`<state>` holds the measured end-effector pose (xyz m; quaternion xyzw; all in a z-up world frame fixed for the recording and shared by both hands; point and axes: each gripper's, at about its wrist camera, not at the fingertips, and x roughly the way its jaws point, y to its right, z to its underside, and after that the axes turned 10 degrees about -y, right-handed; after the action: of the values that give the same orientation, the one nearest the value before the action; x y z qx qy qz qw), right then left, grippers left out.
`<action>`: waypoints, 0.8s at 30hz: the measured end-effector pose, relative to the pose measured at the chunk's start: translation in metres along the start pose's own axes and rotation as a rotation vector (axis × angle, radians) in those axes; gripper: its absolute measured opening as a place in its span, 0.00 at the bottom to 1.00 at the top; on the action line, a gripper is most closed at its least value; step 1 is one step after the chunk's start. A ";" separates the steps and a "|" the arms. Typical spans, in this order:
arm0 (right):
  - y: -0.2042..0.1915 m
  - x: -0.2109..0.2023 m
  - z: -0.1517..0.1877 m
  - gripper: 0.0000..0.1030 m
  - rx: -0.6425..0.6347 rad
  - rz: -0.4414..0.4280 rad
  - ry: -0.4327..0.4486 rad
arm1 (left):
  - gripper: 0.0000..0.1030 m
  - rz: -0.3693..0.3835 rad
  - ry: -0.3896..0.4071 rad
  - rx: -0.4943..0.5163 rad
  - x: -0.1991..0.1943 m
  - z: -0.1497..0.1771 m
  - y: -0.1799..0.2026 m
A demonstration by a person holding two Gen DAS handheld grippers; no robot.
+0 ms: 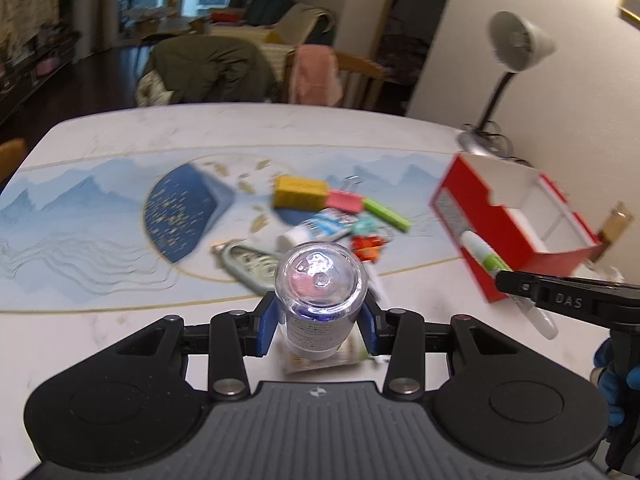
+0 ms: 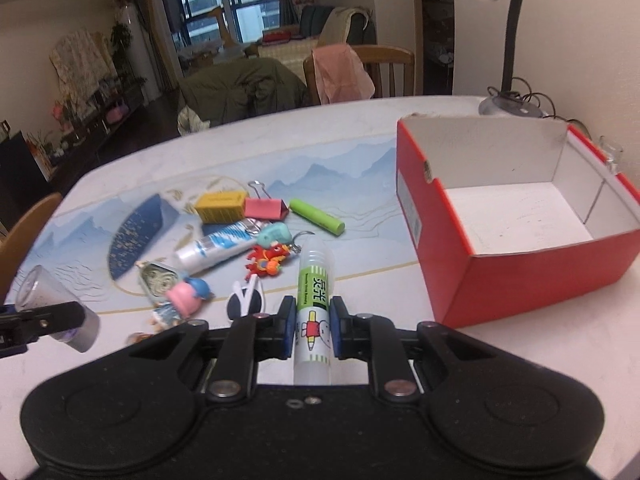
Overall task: Organize rigid objects
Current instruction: 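Carry the cup and glue stick into the shoebox and open both tools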
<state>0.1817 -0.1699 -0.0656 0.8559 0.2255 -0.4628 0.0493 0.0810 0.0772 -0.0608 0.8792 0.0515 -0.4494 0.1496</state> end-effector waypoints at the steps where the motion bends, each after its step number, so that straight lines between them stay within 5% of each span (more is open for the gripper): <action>1: 0.000 -0.006 0.001 0.16 0.002 0.000 0.006 | 0.40 0.009 0.003 0.013 -0.004 -0.001 0.005; 12: 0.029 -0.049 -0.011 0.16 0.014 0.005 0.086 | 0.40 0.077 0.027 0.141 -0.017 -0.024 0.072; 24: 0.132 -0.035 -0.053 0.16 0.029 0.056 0.091 | 0.40 0.116 -0.021 0.220 0.054 -0.078 0.181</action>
<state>0.2631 -0.2841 -0.0231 0.8827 0.1969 -0.4249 0.0394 0.2141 -0.0725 -0.0221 0.8871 -0.0504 -0.4520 0.0784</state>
